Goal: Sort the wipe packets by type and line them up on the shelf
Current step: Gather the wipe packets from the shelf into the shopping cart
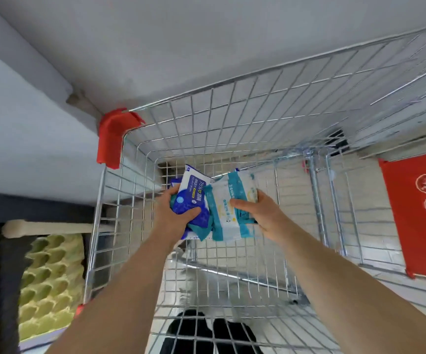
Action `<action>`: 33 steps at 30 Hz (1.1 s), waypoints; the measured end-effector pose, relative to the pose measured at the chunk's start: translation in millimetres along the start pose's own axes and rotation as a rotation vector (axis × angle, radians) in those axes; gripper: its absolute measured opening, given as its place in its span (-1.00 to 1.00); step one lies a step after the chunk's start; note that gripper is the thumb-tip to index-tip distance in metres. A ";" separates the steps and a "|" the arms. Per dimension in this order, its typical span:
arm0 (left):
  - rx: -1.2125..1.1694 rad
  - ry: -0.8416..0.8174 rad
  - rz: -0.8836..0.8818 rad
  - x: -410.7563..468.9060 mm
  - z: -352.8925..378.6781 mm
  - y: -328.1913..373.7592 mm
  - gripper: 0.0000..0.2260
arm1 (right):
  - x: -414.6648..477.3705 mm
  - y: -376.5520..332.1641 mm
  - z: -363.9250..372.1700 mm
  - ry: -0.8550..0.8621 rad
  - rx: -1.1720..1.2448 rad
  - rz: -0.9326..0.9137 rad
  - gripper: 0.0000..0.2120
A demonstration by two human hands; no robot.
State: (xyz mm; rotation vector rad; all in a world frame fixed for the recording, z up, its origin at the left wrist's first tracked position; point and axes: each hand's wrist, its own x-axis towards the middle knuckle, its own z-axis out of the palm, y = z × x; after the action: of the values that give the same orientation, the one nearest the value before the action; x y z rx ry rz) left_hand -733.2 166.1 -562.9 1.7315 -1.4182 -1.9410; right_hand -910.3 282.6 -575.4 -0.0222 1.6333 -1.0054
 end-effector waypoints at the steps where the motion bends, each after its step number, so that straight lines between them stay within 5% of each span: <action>1: -0.002 0.008 -0.009 8.4 2.3 -9.0 -0.44 | 9.8 6.4 -0.9 0.024 -0.030 -0.011 -0.55; 7: 0.146 0.110 0.045 28.1 11.0 -38.8 -0.43 | 35.0 27.7 7.0 0.234 -0.363 -0.099 -0.50; 11: 0.540 0.210 0.057 25.2 9.0 -34.8 -0.39 | 30.9 21.7 11.1 0.425 -0.976 -0.152 -0.21; 13: 0.700 0.202 0.023 15.2 6.1 -23.8 -0.41 | 21.6 14.0 10.7 0.389 -1.066 -0.175 -0.11; 18: 1.057 0.189 0.116 -36.3 -2.6 24.2 -0.58 | -24.0 -21.7 23.1 0.176 -1.241 -0.382 -0.49; 24: 1.201 0.300 0.289 -133.4 -35.5 104.2 -0.74 | -133.1 -93.7 64.3 0.027 -1.281 -0.617 -0.59; 33: 1.020 0.732 0.524 -323.3 -130.5 182.5 -0.78 | -332.7 -185.6 153.0 -0.070 -1.382 -1.107 -0.67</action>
State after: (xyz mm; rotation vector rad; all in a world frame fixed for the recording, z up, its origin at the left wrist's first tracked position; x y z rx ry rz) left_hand -603.9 219.1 -195.0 1.7593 -2.3131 -0.1879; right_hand -762.4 243.9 -194.4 -1.9971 1.9253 -0.3624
